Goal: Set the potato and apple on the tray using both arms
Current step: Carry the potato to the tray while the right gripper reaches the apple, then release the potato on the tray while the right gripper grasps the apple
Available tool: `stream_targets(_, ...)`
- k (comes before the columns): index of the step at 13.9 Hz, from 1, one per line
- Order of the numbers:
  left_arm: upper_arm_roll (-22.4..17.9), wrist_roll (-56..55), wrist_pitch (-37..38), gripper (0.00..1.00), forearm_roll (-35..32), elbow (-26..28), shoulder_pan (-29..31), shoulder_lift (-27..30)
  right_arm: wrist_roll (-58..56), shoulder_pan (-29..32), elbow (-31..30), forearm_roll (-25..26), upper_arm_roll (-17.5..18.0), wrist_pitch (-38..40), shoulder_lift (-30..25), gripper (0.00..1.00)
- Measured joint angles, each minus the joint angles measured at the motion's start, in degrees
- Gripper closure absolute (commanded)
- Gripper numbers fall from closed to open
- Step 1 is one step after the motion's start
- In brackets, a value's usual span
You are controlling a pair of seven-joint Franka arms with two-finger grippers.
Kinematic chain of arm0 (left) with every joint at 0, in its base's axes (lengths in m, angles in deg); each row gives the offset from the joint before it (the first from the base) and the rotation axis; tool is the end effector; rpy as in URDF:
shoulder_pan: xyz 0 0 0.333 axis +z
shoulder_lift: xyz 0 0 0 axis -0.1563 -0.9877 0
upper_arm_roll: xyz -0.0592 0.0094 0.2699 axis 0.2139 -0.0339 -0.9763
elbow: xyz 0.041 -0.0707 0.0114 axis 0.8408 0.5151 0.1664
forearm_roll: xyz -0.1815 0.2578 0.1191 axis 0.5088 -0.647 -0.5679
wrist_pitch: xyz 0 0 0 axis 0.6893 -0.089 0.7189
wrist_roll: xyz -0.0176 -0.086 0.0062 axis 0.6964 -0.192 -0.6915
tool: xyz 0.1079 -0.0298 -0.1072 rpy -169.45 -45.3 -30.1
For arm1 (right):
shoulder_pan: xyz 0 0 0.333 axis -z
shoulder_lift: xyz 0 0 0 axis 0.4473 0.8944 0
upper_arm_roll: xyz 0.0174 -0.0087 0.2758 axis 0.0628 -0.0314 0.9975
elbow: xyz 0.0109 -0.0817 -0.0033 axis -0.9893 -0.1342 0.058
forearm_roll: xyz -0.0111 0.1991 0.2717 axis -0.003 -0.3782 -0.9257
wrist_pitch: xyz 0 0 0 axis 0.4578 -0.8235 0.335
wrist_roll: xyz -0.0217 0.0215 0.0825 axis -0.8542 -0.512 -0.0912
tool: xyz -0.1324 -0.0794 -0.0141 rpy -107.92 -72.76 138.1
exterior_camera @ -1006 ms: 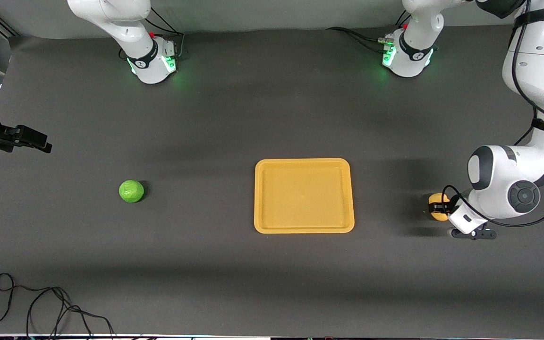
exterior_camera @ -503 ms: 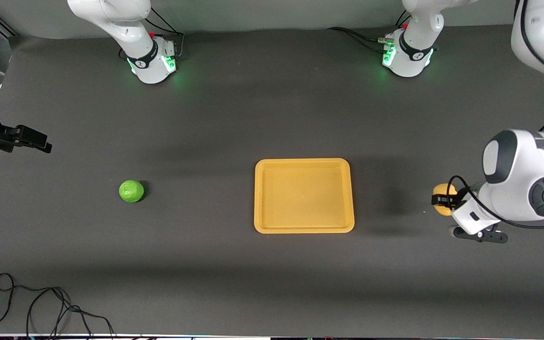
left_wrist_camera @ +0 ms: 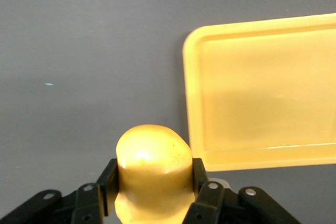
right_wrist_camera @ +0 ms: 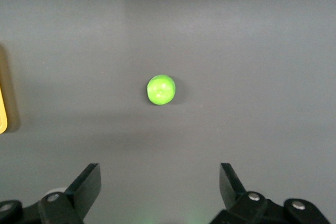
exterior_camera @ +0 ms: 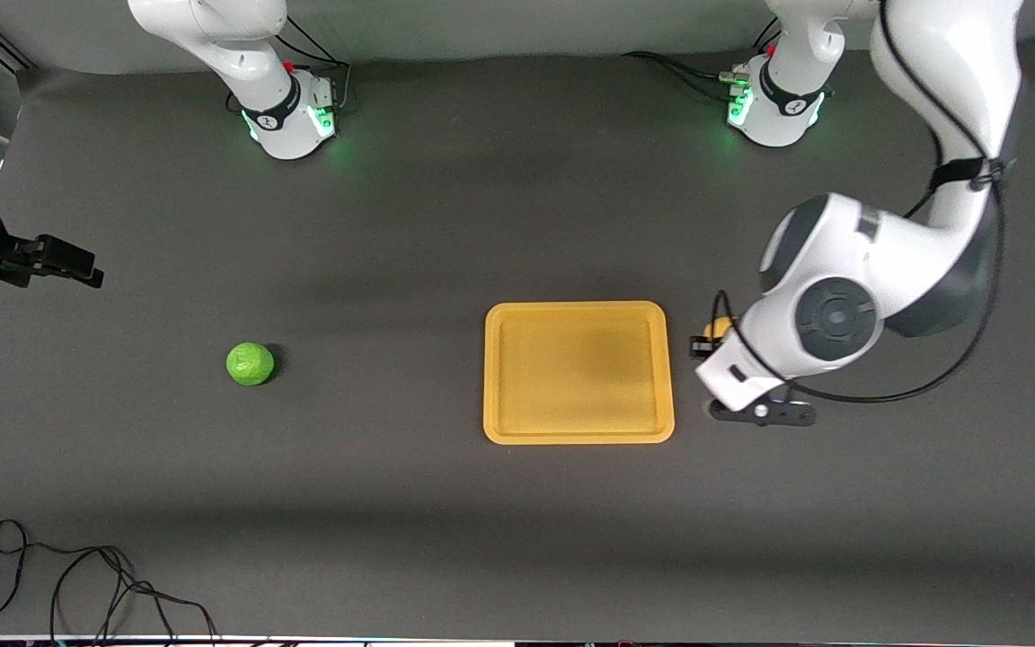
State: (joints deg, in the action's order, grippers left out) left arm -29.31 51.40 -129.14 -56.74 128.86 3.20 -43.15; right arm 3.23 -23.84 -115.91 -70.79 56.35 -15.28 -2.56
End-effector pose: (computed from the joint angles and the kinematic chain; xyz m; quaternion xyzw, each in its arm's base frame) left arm 0.5521 -0.2274 0.3231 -0.9943 0.0370 0.0995 0.0130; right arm 0.4966 -0.0197 0.5108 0.9992 -0.0189 -0.0362 0.0024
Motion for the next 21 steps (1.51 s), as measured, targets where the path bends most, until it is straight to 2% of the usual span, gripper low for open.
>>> stream_targets(6,-0.2,-4.6,-11.2,1.00,-0.6,0.5,-3.5,-10.2,0.2,-1.6,-5.0,-0.4,-0.6,0.1,-4.6,0.00)
stream_targets(9,-0.2,-4.9,-13.8,1.00,-0.6,2.0,-4.0,-11.5,0.1,-1.5,-7.2,-0.4,-3.1,-1.3,-4.9,0.00)
stream_targets(12,-0.2,-6.3,-15.2,1.00,-0.6,3.1,-4.8,-11.5,0.0,-1.9,-11.8,-0.6,-3.7,-5.7,-5.0,0.00)
stream_targets(16,-0.2,-8.0,-19.7,1.00,-0.6,6.4,-5.0,-11.6,0.0,-3.6,-21.7,-0.8,-3.6,-17.5,-5.8,0.00)
stream_targets(17,-0.3,-8.2,-20.3,0.91,-0.6,6.9,-5.0,-11.6,0.0,-3.9,-24.8,-1.0,-3.6,-21.3,-5.9,0.00)
stream_targets(19,-0.4,-8.7,-20.4,0.45,-0.6,7.3,-5.0,-11.6,0.0,-4.5,-31.4,-1.2,-3.6,-29.8,-5.9,0.00)
stream_targets(20,-0.5,-9.0,-20.4,0.15,-0.6,7.4,-5.0,-11.6,0.0,-4.7,-34.4,-1.2,-3.6,-34.1,-5.6,0.00)
stream_targets(21,-0.5,-9.4,-20.5,0.00,-0.6,7.4,-5.0,-11.6,0.0,-4.9,-36.8,-1.2,-3.6,-37.7,-5.0,0.00)
